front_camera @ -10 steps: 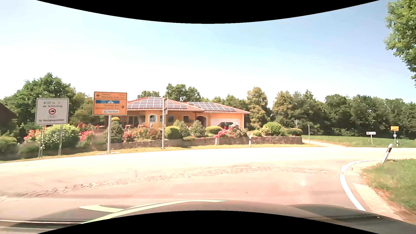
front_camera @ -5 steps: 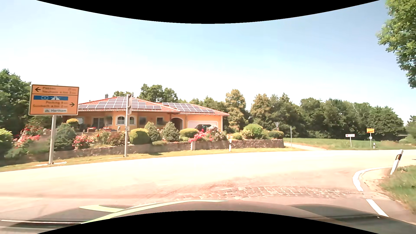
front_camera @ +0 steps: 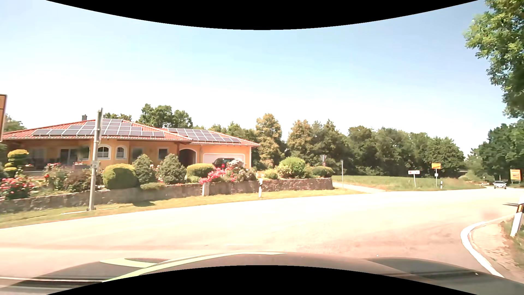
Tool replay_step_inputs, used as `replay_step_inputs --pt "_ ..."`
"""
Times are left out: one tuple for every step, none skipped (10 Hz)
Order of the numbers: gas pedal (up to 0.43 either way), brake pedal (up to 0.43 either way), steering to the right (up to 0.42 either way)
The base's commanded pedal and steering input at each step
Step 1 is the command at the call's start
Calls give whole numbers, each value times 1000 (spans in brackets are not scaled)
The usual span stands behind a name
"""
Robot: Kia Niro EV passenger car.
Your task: Follow the waypoints while adhering to traffic rules and regulations
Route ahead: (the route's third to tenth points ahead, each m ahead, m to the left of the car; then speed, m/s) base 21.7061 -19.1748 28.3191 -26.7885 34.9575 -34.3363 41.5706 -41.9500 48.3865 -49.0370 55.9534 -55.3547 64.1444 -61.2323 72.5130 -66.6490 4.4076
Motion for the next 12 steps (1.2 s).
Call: replay_step_inputs --pt "177 0 264" --pt "177 0 280" --pt "189 0 301" --pt "189 0 319" --pt "189 0 336" --pt "220 0 358" --pt "220 0 376" --pt "220 0 380" --pt "220 0 372" --pt "220 0 368" --pt "220 0 369" --pt "220 0 369"
